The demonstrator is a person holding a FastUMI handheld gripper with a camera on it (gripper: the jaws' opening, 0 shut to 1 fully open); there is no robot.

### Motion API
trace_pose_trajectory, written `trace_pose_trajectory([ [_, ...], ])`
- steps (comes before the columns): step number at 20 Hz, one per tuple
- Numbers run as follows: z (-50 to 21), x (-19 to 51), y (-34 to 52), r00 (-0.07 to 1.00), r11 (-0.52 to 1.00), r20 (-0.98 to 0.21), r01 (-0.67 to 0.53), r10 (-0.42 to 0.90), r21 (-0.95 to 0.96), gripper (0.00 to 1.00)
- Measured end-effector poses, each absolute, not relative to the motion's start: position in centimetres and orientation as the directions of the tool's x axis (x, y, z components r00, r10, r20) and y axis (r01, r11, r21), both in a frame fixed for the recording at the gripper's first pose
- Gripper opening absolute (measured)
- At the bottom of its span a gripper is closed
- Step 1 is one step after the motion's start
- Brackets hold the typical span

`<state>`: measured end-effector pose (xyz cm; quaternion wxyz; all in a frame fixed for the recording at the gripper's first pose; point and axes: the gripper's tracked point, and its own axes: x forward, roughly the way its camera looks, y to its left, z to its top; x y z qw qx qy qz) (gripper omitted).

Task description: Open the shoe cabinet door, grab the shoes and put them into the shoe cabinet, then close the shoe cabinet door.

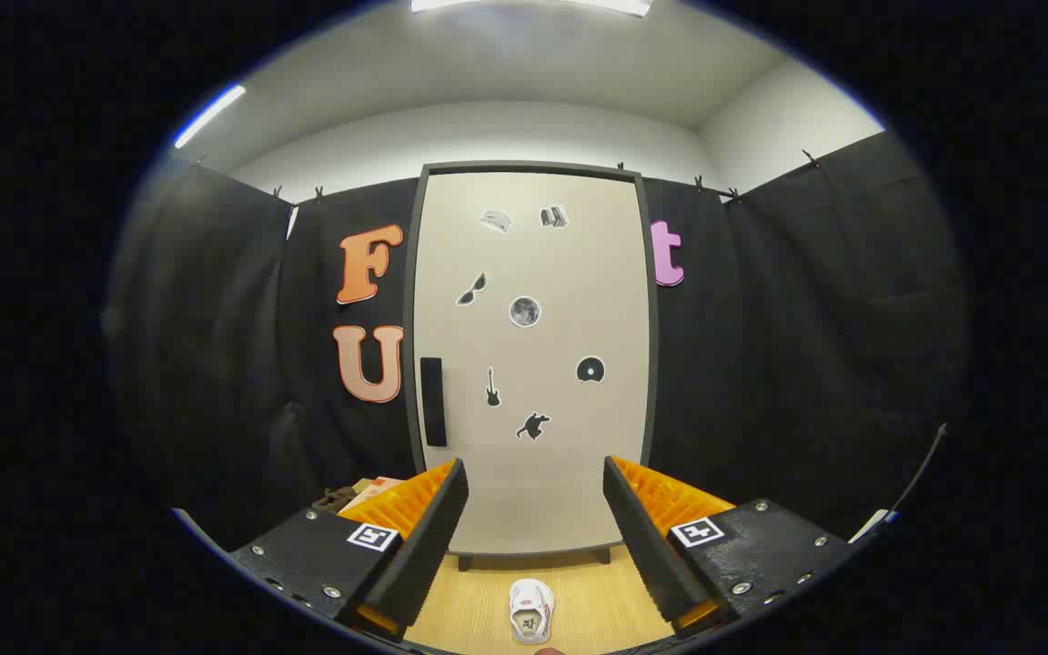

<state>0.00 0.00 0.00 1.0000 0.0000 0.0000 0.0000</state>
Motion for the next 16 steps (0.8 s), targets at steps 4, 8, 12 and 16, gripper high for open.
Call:
trace_pose_trajectory([
  [4, 0.1, 0.3, 0.2, 1.000, 1.000, -0.002, -0.006, 0.006, -0.001, 0.93],
  [8, 0.0, 0.7, 0.9, 1.000, 1.000, -0.007, -0.018, 0.018, -0.004, 0.93],
  [12, -0.2, 1.3, 1.2, 1.000, 1.000, -0.011, -0.026, 0.026, -0.014, 0.93],
  [16, -0.7, 1.7, 1.1, 1.000, 1.000, -0.021, -0.019, 0.019, -0.021, 0.93],
])
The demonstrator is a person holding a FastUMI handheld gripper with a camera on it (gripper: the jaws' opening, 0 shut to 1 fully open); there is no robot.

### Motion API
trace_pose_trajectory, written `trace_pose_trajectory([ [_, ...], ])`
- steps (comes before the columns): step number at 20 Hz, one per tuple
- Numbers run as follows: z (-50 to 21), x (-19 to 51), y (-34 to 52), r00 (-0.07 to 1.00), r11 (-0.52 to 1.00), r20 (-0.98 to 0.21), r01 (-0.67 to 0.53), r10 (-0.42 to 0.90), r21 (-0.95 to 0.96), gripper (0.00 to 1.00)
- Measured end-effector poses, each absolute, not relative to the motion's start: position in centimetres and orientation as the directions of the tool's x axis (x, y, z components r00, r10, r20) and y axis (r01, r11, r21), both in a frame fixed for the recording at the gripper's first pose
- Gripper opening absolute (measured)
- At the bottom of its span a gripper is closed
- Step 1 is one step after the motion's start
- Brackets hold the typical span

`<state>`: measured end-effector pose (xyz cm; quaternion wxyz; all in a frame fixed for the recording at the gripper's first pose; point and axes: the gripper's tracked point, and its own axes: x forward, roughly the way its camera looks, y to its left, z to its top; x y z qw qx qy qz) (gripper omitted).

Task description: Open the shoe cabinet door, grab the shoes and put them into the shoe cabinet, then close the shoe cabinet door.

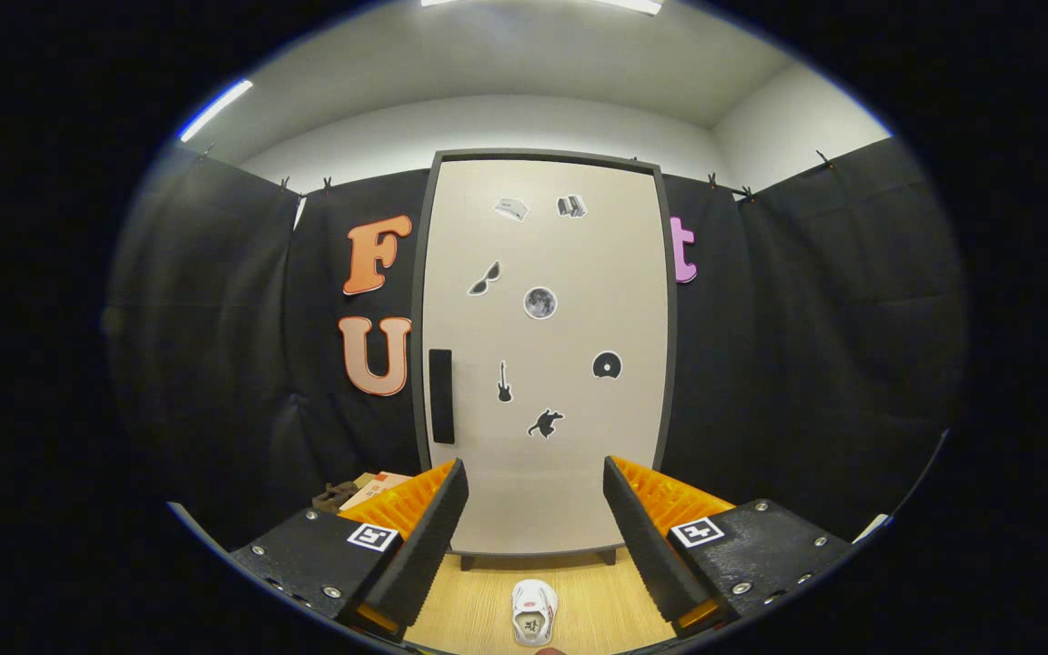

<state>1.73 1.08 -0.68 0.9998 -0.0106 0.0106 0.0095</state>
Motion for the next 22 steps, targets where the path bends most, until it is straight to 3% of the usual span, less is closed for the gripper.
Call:
trace_pose_trajectory([
  [10, -1.1, 4.8, 4.6, 0.997, 0.997, -0.034, -0.075, 0.075, -0.014, 0.94],
  [22, -1.1, 15.5, 11.1, 0.987, 0.988, -0.024, -0.157, 0.157, -0.007, 0.93],
])
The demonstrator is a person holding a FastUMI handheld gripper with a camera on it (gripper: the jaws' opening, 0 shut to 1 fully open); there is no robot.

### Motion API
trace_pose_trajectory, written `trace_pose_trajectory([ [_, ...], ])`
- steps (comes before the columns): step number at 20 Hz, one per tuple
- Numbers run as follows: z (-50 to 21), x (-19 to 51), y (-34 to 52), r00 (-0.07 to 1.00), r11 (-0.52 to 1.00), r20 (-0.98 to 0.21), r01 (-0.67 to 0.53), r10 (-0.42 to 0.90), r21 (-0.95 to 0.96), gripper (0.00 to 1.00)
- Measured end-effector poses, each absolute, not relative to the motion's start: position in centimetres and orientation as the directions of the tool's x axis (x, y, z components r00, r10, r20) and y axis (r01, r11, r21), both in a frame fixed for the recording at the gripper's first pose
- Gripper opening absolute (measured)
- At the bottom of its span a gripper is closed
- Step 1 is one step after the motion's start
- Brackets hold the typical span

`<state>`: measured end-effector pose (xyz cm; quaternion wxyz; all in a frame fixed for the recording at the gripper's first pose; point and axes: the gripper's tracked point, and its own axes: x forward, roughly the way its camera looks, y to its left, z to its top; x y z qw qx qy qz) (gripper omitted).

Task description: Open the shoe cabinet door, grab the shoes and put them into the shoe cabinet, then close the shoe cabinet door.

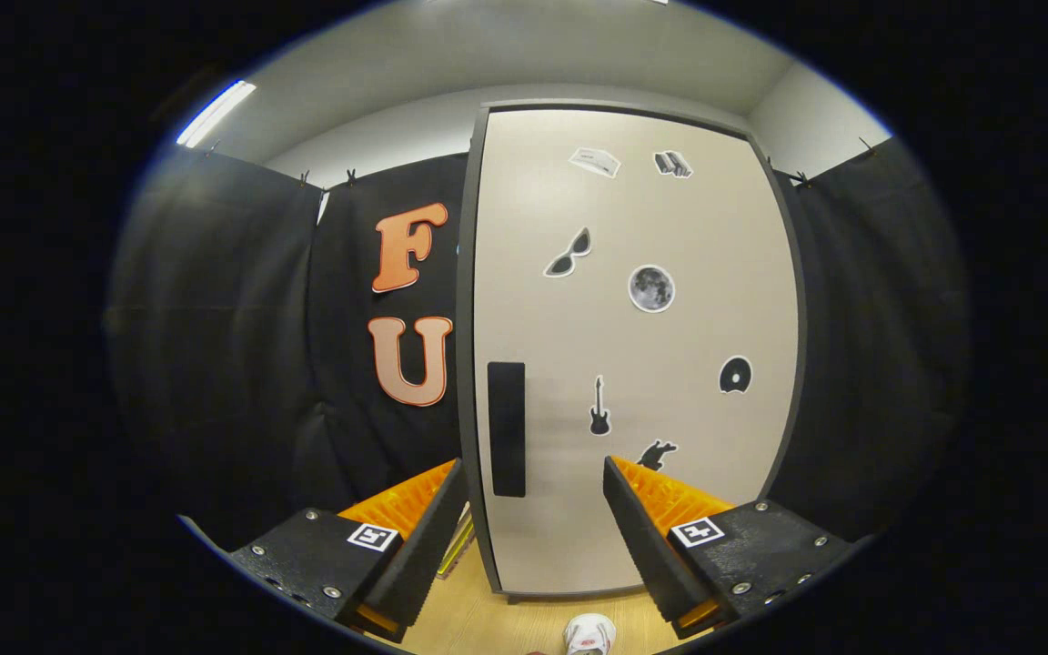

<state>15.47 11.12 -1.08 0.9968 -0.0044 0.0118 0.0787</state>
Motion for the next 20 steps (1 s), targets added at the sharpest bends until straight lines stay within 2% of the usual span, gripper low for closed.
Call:
trace_pose_trajectory([
  [7, -2.4, 21.2, 14.0, 0.984, 0.985, -0.053, -0.172, 0.172, 0.003, 0.92],
  [10, -2.1, 22.7, 14.8, 0.984, 0.985, -0.034, -0.172, 0.172, 0.005, 0.88],
  [12, -2.4, 23.4, 15.0, 0.985, 0.985, -0.040, -0.170, 0.170, 0.012, 0.81],
  [14, -2.2, 24.0, 14.6, 0.989, 0.989, -0.027, -0.148, 0.148, -0.002, 0.68],
  [15, -2.2, 24.1, 14.3, 0.990, 0.990, -0.025, -0.137, 0.137, -0.008, 0.54],
  [17, -2.1, 23.9, 14.5, 0.989, 0.990, -0.035, -0.140, 0.140, 0.022, 0.38],
  [20, -2.3, 23.6, 14.4, 0.987, 0.987, -0.043, -0.154, 0.155, 0.040, 0.34],
])
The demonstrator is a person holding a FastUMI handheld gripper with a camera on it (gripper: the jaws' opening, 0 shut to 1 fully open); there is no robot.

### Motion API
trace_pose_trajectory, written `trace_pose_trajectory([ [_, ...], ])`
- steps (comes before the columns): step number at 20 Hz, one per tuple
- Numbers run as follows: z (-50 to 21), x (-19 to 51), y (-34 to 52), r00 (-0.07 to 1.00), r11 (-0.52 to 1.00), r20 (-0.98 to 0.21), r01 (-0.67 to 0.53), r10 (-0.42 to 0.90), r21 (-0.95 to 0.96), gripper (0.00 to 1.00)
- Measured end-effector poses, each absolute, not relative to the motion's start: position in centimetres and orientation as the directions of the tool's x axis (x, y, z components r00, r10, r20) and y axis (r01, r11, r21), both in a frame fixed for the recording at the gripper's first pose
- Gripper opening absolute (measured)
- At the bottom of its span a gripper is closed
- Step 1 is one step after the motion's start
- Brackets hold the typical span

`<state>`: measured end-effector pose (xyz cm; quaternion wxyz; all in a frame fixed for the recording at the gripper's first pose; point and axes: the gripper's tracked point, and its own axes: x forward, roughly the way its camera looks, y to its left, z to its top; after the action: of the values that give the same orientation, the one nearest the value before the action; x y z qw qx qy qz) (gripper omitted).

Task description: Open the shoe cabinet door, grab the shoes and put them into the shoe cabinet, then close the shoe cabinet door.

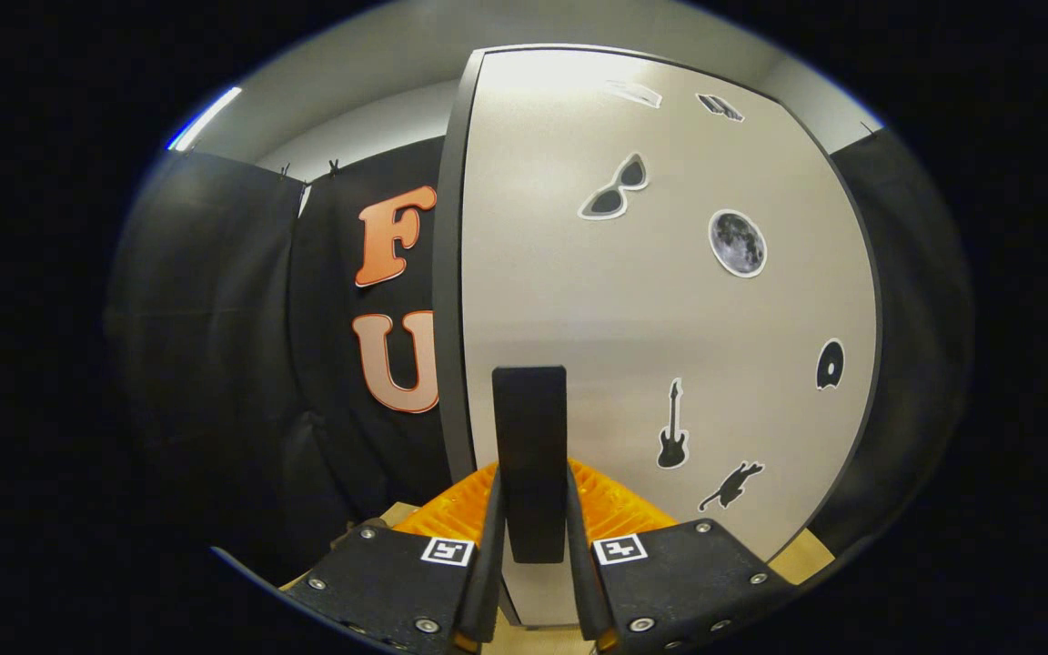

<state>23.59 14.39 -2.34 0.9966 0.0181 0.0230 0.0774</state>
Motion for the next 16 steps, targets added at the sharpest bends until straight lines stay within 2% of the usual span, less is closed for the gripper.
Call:
trace_pose_trajectory([
  [10, -2.4, 16.7, 11.7, 0.981, 0.983, -0.076, -0.172, 0.176, 0.057, 0.24],
  [16, -2.4, 12.4, 8.3, 0.988, 0.991, -0.093, -0.121, 0.125, 0.053, 0.23],
])
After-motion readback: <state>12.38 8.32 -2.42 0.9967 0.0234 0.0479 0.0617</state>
